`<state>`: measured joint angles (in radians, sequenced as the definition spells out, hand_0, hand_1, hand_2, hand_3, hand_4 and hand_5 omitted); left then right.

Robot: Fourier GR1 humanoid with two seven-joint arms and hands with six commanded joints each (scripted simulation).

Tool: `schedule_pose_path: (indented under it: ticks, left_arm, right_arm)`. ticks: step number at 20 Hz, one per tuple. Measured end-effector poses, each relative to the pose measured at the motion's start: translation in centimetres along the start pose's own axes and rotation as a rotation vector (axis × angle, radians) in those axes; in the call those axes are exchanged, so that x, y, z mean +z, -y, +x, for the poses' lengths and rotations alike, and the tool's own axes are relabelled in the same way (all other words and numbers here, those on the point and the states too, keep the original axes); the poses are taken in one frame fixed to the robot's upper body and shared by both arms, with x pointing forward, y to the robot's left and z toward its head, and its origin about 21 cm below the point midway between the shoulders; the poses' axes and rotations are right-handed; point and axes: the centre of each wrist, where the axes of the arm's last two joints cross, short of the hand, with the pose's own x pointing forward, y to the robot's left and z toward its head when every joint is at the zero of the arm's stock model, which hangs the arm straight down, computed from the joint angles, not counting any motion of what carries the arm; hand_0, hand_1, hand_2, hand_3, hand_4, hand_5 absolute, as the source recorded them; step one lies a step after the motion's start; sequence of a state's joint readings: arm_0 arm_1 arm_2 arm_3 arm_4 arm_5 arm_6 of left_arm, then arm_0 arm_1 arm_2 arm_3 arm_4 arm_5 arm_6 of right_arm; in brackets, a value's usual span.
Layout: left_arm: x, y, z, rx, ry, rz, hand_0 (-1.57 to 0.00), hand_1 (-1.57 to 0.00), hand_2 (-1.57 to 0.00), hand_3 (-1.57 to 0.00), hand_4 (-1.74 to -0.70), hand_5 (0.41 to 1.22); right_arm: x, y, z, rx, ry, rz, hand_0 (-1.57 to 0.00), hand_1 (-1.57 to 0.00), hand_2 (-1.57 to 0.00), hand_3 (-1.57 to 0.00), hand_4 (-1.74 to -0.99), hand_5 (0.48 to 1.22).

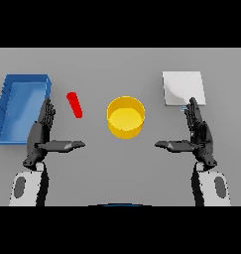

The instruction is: Pick up the red beaker and tilt it to pour out 1 green nut into yellow bowl. Pick up the yellow bowl and place it on the metallic measuring scale.

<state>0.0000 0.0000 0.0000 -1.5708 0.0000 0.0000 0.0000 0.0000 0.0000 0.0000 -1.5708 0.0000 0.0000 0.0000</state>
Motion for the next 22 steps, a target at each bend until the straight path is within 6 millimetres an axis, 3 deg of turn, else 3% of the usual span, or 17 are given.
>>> schedule_pose_path:
  ticks: [6,7,9,13,19,22]
  left_arm:
    - [0.9,-0.5,-0.1,-0.005,0.005,0.004,0.0,0.0,0.0,0.0,-1.14,0.66]
    - [2.0,-0.6,0.4,-0.08,0.057,-0.036,0.0,0.0,0.0,0.0,-1.14,0.66]
    - [3.4,-0.4,1.8,-0.155,0.087,-0.076,0.0,0.0,0.0,0.0,-1.14,0.662]
    - [4.0,0.3,2.8,-0.195,0.038,-0.106,0.0,0.0,0.0,0.0,-1.14,0.652]
    - [1.5,0.4,1.3,-0.21,-0.065,-0.119,0.0,0.0,0.0,0.0,-1.16,0.645]
    - [-0.8,0.0,0.6,-0.201,-0.053,-0.116,0.0,0.0,0.0,0.0,-1.18,0.648]
  right_arm:
    - [0.3,-1.0,0.0,-0.002,0.01,0.001,0.0,0.0,0.0,0.0,-1.071,0.578]
    - [1.1,-0.8,0.7,0.152,0.111,0.01,0.0,0.0,0.0,0.0,-1.072,0.577]
    - [1.9,-1.4,1.2,0.292,0.161,0.03,0.0,0.0,0.0,0.0,-1.064,0.577]
    - [2.6,-1.7,1.2,0.325,0.152,0.048,0.0,0.0,0.0,0.0,-1.118,0.6]
    - [2.5,-1.9,1.6,0.269,0.152,0.087,0.0,0.0,0.0,0.0,-1.197,0.627]
    - [2.3,-1.6,1.6,0.252,0.16,0.089,0.0,0.0,0.0,0.0,-1.219,0.626]
